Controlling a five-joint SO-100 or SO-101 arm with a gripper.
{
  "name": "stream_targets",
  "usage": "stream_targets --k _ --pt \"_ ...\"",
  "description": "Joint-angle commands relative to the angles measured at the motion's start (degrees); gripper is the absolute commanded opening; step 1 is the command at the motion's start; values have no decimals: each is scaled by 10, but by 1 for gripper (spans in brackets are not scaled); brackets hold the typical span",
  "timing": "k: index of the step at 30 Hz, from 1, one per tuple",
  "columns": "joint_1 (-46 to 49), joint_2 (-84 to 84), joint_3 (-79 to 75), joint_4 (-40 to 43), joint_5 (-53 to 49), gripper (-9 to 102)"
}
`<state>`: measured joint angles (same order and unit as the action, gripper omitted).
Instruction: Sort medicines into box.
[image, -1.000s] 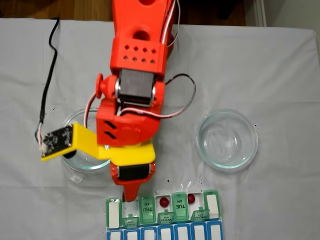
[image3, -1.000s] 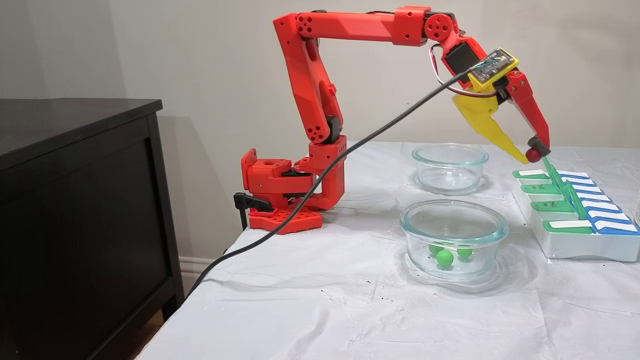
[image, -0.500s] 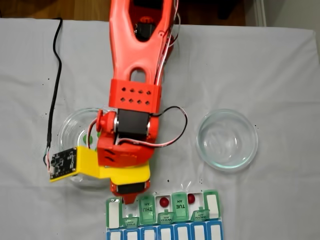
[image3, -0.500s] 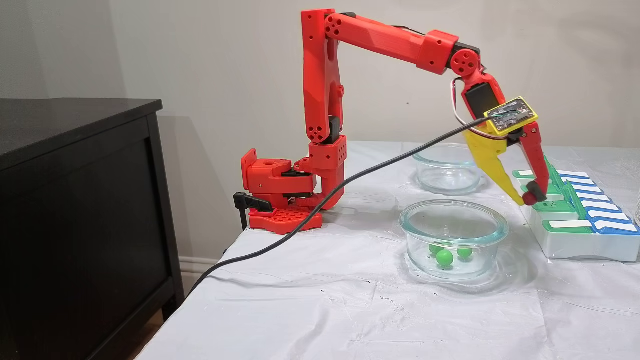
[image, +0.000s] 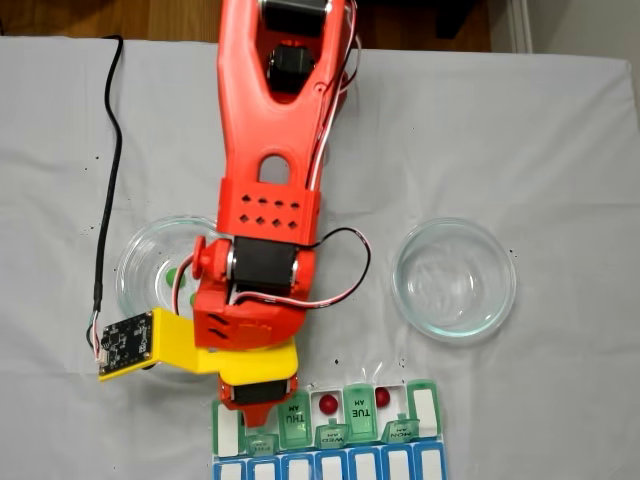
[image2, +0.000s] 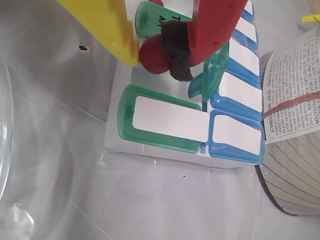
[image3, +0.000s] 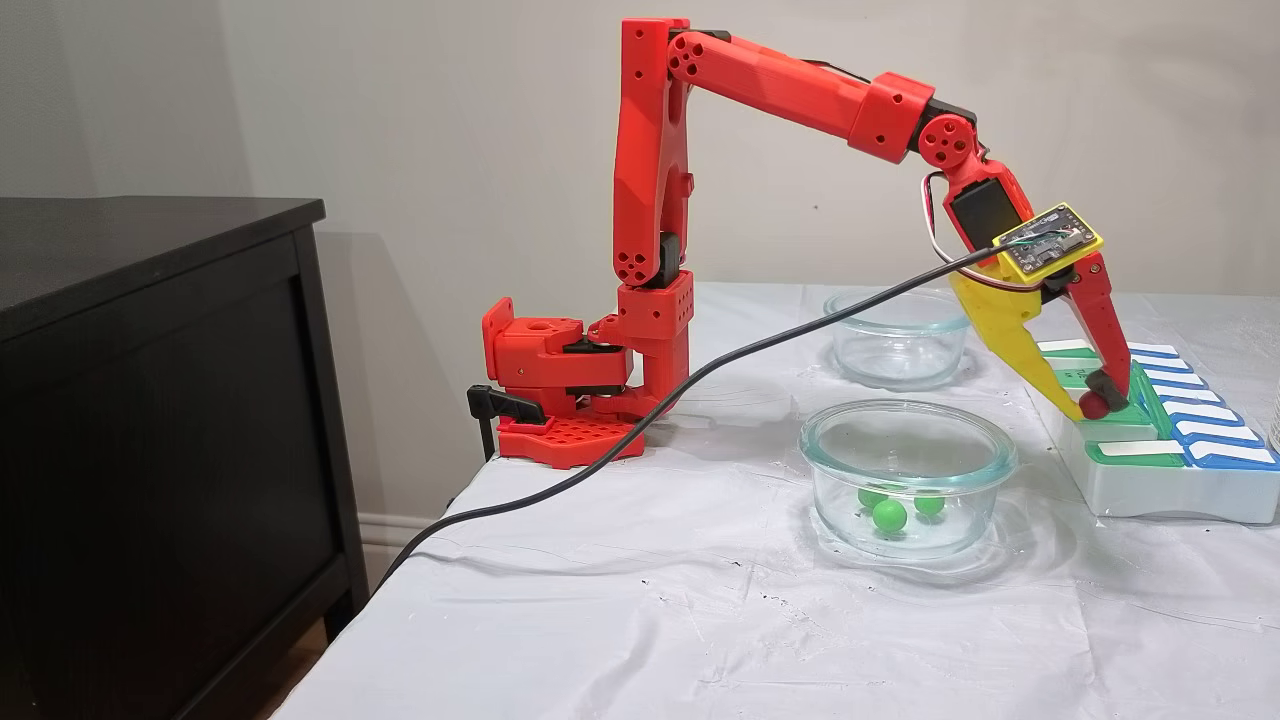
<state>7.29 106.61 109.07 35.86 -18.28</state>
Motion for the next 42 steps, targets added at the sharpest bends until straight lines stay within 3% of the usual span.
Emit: stream_targets --k 1,7,16,21,27,31,34,40,42 --pt "-8 -3 -73 -16 -6 0" --pt "-11 -11 -57 -47 -33 4" --pt "-12 19 -34 -35 -43 19" --pt "-8 44 -25 -20 -51 18" --pt "12 130 -28 69 -109 15" --pt "33 214 -18 155 -168 2" --pt "54 265 -18 210 -193 0" --pt "117 207 -75 390 -286 0" --pt "132 192 -61 404 -304 0"
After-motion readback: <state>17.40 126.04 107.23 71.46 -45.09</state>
